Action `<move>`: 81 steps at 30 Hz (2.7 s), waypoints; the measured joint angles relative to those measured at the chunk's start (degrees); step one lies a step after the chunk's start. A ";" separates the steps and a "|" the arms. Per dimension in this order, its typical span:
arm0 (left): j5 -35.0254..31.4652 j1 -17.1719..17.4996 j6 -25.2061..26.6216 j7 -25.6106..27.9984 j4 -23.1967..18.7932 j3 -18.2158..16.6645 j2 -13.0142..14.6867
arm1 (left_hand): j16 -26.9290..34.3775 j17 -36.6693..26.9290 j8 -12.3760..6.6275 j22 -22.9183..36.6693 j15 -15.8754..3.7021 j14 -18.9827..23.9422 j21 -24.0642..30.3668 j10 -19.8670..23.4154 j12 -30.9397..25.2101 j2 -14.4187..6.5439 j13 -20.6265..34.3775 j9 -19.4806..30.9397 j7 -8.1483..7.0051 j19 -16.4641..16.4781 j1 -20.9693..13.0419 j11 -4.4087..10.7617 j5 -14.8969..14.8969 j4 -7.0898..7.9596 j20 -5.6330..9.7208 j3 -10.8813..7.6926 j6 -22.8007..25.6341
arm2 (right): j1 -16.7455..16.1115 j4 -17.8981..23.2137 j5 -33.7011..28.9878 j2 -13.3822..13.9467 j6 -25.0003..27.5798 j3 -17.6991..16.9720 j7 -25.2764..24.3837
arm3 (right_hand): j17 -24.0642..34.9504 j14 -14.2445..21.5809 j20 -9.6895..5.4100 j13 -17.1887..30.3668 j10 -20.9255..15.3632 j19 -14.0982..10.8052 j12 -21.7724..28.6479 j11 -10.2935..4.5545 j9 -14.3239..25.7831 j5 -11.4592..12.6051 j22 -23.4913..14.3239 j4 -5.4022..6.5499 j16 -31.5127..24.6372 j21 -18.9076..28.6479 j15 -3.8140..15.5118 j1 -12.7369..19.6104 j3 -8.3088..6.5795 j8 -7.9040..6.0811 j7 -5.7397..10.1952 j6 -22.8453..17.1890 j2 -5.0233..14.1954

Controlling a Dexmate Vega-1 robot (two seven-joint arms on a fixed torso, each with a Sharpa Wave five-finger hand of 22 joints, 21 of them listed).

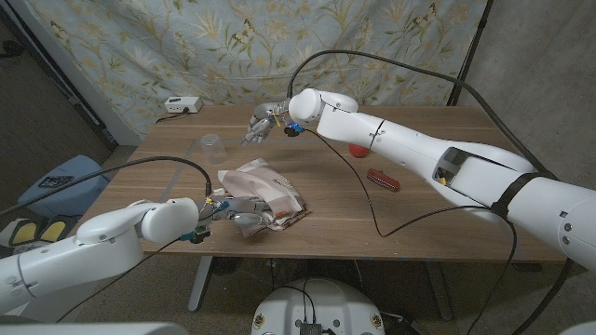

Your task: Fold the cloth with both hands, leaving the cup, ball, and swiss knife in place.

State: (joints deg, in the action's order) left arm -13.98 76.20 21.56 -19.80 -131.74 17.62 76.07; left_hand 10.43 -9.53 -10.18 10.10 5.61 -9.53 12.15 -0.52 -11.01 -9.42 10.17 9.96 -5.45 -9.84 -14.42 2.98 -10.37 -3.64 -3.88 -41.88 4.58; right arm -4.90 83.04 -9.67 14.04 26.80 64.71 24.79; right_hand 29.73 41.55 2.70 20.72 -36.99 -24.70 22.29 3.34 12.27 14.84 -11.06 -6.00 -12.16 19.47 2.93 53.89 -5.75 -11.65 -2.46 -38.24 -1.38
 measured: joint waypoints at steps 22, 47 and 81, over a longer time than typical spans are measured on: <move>11.59 6.27 1.50 7.03 -1.48 -3.89 10.42 | 0.00 0.09 0.00 0.19 0.06 0.04 -0.46 -0.33 0.01 -0.30 -0.15 0.01 0.13 -0.22 -0.30 0.30 0.00 -0.24 0.21 0.24 0.13 | -0.73 2.82 -1.38 3.01 3.18 -0.36 -0.51 | -0.26 -2.33 0.49 -0.89 1.16 0.49 -1.54 -0.26 -0.29 0.22 0.10 0.22 0.00 -0.45 -0.29 -0.43 0.24 0.14 0.18 0.53 0.43; 10.83 6.29 2.99 7.92 -1.62 -2.85 9.38 | -0.07 0.05 -0.12 0.16 -0.29 0.33 -0.21 -0.35 0.25 -0.30 -2.52 0.27 0.24 -0.32 -0.30 0.30 0.22 -0.23 0.31 0.24 -0.19 | -1.91 4.81 -2.96 5.43 4.57 -0.76 -2.01 | -0.79 -0.87 -0.76 -2.12 -2.07 -0.76 -1.76 -2.45 -0.56 0.44 0.14 -0.08 -1.20 -0.45 0.96 -0.65 1.02 -1.11 1.12 -3.62 0.65; 1.28 -12.05 -5.68 1.32 6.88 11.92 -3.16 | -0.17 0.07 -0.24 0.15 -0.30 0.33 -0.06 -0.68 0.11 -0.30 -2.51 0.08 0.34 -0.19 -0.74 0.78 0.22 -0.47 0.41 0.48 -0.29 | -4.88 12.27 -5.17 11.12 9.09 -1.75 -2.50 | -1.75 -0.94 -1.07 -3.59 -2.76 -1.07 -3.71 -5.21 -1.09 0.17 0.13 1.22 -1.60 -0.45 1.02 -2.73 1.94 -1.11 3.65 -5.00 3.15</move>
State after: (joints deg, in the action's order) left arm -12.70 64.15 15.89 -18.48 -124.87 29.54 72.91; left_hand 10.26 -9.46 -10.43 10.25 5.32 -9.19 12.09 -1.21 -10.91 -9.73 7.66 10.04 -5.11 -10.03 -15.17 3.76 -10.14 -4.11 -3.47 -41.40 4.28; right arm -9.77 95.31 -14.85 25.16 35.89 62.95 22.29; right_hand 27.98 40.61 1.63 17.13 -39.74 -25.76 18.58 -1.86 11.18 15.02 -10.93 -4.78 -13.76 19.02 3.95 51.16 -3.81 -12.76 1.19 -43.24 1.77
